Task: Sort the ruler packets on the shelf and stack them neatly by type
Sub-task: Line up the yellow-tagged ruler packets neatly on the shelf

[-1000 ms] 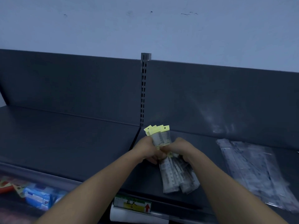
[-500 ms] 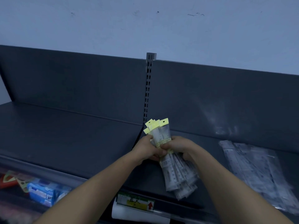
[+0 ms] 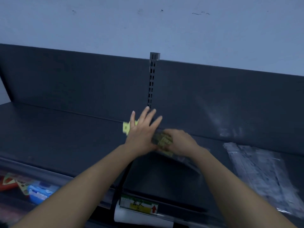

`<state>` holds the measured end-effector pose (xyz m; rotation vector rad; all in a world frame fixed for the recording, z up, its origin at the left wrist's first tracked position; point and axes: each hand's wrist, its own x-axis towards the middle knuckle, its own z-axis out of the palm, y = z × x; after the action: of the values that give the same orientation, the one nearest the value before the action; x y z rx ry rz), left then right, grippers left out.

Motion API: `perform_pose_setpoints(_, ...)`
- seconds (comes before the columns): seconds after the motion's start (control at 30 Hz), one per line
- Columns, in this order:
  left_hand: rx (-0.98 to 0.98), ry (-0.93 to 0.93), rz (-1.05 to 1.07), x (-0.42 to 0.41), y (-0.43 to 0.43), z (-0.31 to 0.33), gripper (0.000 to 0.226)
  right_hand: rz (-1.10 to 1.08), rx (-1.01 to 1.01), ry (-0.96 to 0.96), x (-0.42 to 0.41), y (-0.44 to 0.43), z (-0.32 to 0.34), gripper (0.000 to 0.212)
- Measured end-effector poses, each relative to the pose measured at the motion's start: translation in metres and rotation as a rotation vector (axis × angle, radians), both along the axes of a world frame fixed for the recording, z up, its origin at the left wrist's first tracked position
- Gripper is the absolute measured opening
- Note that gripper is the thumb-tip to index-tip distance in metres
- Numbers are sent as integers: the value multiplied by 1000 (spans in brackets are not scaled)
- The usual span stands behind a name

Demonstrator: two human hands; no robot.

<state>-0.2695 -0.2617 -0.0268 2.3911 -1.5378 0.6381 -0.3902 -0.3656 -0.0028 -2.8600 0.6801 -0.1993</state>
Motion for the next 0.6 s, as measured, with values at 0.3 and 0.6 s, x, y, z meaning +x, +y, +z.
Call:
perform_pose_setpoints(0.3,450,175,-147,7,-7,-6,52,-26,116,199,-22,-12,-10,82)
perform_pose_setpoints(0.6,428,184,-106,17,-7,-15,54,-163,-137,137,-34,-28,-6,48)
